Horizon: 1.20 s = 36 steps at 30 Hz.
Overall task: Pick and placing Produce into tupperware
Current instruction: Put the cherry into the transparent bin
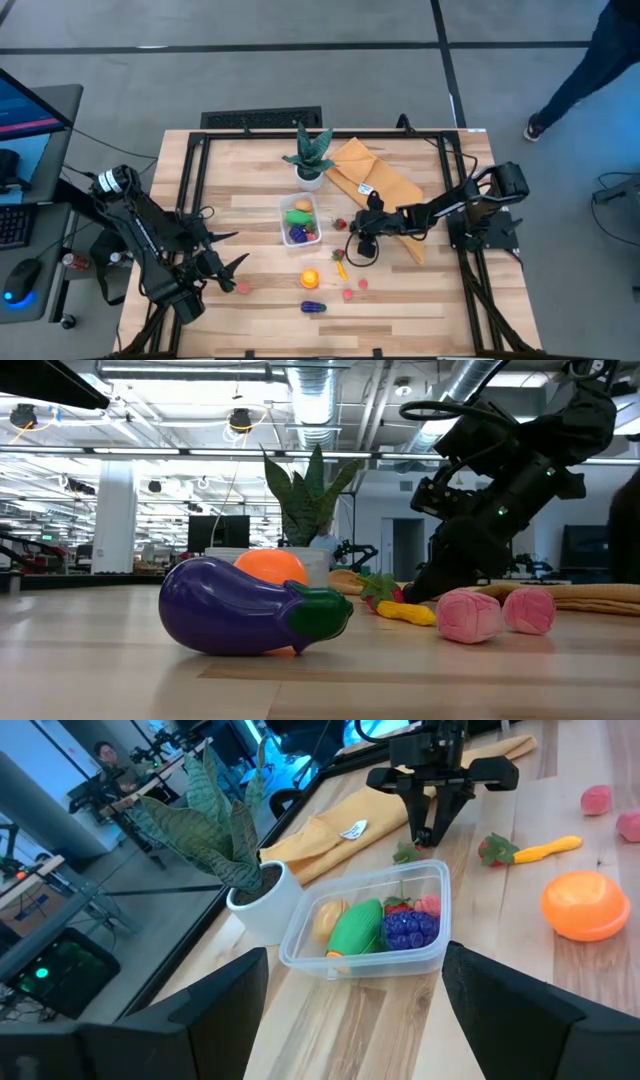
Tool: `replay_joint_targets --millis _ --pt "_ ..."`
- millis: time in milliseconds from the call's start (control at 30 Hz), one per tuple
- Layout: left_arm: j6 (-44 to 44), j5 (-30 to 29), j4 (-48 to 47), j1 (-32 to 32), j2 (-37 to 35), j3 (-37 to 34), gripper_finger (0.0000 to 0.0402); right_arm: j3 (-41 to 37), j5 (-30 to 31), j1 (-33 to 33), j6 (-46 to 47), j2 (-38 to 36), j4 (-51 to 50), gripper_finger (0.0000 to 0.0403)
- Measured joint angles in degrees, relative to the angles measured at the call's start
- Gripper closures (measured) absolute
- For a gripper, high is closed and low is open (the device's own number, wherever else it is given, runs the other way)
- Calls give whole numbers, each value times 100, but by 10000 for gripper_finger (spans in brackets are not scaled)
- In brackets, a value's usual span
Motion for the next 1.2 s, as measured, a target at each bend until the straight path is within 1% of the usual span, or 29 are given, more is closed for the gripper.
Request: replay_joint_targets --millis 500,767,933,1000,1133,1200 --pt "0 0 20 0 0 0 111 -3 -2 -2 2 0 -1 281" --pt "0 0 20 0 0 0 111 -3 -9 -2 -15 -14 -4 284" --pt "0 0 20 2 2 0 111 -39 32 -12 -171 -333 -298 284" --pt "0 0 22 0 2 0 111 -40 66 -13 -249 -576 -375 284" --pt "0 -2 22 0 2 0 111 -27 319 -9 -338 -1101 -621 284" --pt "0 -12 22 0 2 0 111 -27 328 -11 -478 -1359 -595 284"
